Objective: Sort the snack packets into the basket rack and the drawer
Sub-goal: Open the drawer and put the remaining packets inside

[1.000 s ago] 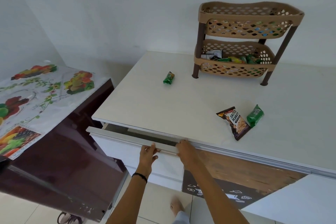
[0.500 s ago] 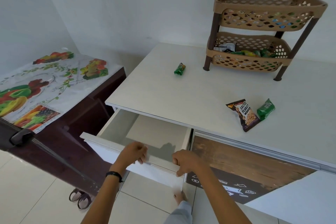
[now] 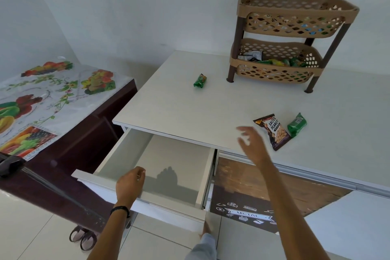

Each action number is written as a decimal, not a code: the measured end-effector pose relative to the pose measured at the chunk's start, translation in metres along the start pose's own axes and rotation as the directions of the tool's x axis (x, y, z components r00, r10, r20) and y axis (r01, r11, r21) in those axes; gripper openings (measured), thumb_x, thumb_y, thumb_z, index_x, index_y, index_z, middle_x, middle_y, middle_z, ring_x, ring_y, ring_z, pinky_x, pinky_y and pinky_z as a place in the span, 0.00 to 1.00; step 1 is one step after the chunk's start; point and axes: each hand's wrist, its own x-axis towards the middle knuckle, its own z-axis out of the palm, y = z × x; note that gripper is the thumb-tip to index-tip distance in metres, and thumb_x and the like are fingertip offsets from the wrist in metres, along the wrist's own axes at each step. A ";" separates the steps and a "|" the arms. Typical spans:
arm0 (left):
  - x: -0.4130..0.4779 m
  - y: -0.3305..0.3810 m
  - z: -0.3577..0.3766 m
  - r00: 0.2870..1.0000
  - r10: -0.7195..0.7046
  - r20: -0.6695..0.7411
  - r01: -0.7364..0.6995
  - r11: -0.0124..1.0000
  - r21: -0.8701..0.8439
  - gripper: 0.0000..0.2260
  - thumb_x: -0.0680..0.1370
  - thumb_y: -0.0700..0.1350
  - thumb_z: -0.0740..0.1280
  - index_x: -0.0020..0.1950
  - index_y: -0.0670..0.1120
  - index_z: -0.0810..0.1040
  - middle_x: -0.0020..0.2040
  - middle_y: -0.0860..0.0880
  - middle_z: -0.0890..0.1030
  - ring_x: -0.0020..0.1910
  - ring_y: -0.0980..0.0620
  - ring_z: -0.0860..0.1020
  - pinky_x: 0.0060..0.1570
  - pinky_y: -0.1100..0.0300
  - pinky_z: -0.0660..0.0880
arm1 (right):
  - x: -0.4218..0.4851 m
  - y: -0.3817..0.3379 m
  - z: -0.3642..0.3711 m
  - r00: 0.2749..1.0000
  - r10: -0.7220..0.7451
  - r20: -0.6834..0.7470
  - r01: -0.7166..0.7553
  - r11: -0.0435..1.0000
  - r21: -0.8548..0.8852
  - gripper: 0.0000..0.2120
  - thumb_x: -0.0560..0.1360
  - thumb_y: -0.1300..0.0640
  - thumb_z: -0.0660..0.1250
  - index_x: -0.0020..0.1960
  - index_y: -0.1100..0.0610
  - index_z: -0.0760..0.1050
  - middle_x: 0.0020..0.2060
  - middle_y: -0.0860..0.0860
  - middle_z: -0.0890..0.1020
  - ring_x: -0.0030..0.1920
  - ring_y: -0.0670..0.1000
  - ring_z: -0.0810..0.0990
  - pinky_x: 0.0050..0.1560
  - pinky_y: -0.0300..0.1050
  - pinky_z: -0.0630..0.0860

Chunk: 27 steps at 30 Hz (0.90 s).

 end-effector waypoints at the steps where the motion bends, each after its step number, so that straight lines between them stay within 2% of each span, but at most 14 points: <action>1: 0.001 0.000 0.001 1.000 -0.008 0.004 0.008 1.000 0.021 0.09 0.80 0.47 0.60 0.53 0.48 0.79 0.45 0.48 0.84 0.42 0.48 0.81 0.41 0.58 0.75 | 0.008 0.009 -0.011 0.994 -0.003 -0.110 -0.004 0.998 -0.066 0.17 0.75 0.67 0.64 0.63 0.63 0.71 0.61 0.59 0.75 0.58 0.55 0.74 0.61 0.45 0.71; 3: 0.002 -0.001 0.002 1.000 -0.017 0.012 0.016 0.998 0.053 0.10 0.80 0.48 0.59 0.53 0.48 0.79 0.42 0.49 0.84 0.38 0.49 0.79 0.39 0.59 0.73 | 0.022 0.028 -0.030 0.968 0.029 -0.250 -0.070 0.985 -0.159 0.20 0.73 0.67 0.66 0.65 0.67 0.69 0.61 0.63 0.73 0.63 0.61 0.71 0.66 0.53 0.66; 5: 0.004 -0.002 0.003 1.000 -0.012 0.024 0.010 0.997 0.079 0.10 0.80 0.48 0.59 0.52 0.48 0.79 0.39 0.49 0.83 0.36 0.50 0.77 0.37 0.61 0.71 | 0.034 0.042 -0.044 0.953 0.106 -0.283 -0.173 0.959 -0.225 0.25 0.72 0.65 0.68 0.67 0.66 0.65 0.63 0.65 0.70 0.65 0.63 0.68 0.66 0.56 0.65; 7: 0.005 -0.002 0.003 0.999 -0.004 0.047 -0.002 0.992 0.126 0.11 0.79 0.49 0.58 0.51 0.48 0.79 0.40 0.49 0.83 0.36 0.50 0.77 0.38 0.61 0.71 | 0.042 0.052 -0.052 0.944 0.179 -0.277 -0.251 0.934 -0.255 0.30 0.72 0.62 0.69 0.70 0.64 0.62 0.66 0.66 0.66 0.67 0.64 0.65 0.67 0.57 0.64; 10: 0.010 -0.003 0.004 0.991 -0.029 0.131 0.002 0.978 0.207 0.11 0.79 0.52 0.58 0.51 0.51 0.79 0.43 0.50 0.84 0.42 0.49 0.80 0.43 0.60 0.73 | 0.050 0.060 -0.054 0.943 0.223 -0.247 -0.292 0.909 -0.296 0.34 0.71 0.60 0.70 0.72 0.62 0.58 0.67 0.67 0.65 0.66 0.66 0.64 0.65 0.61 0.65; 13: 0.017 -0.004 0.005 0.973 -0.046 0.227 -0.010 0.971 0.239 0.11 0.79 0.55 0.58 0.52 0.53 0.78 0.49 0.54 0.84 0.47 0.52 0.81 0.47 0.61 0.74 | 0.057 0.068 -0.050 0.935 0.282 -0.216 -0.340 0.887 -0.314 0.36 0.71 0.59 0.71 0.73 0.61 0.56 0.64 0.68 0.66 0.63 0.67 0.66 0.62 0.62 0.66; 18: 0.034 -0.009 0.005 0.935 -0.073 0.346 -0.002 0.977 0.212 0.12 0.78 0.55 0.59 0.54 0.52 0.77 0.54 0.52 0.82 0.52 0.50 0.79 0.50 0.59 0.73 | 0.065 0.073 -0.036 0.921 0.325 -0.213 -0.387 0.824 -0.415 0.35 0.71 0.57 0.70 0.73 0.59 0.57 0.60 0.67 0.71 0.61 0.67 0.70 0.61 0.62 0.67; 23: 0.052 -0.015 0.007 0.889 -0.097 0.448 0.033 0.988 0.150 0.12 0.79 0.53 0.59 0.55 0.50 0.77 0.55 0.49 0.81 0.53 0.49 0.79 0.52 0.58 0.73 | 0.067 0.062 -0.016 0.953 0.254 -0.167 -0.303 0.841 -0.448 0.30 0.71 0.56 0.70 0.69 0.59 0.62 0.55 0.64 0.75 0.55 0.64 0.74 0.53 0.57 0.72; 27: 0.063 -0.019 0.011 0.845 -0.110 0.523 0.062 0.992 0.108 0.12 0.79 0.52 0.60 0.56 0.47 0.76 0.55 0.47 0.81 0.54 0.47 0.79 0.55 0.57 0.73 | 0.064 0.039 0.009 0.972 0.228 -0.062 -0.234 0.896 -0.377 0.28 0.71 0.55 0.70 0.68 0.55 0.65 0.57 0.59 0.77 0.57 0.60 0.76 0.54 0.53 0.73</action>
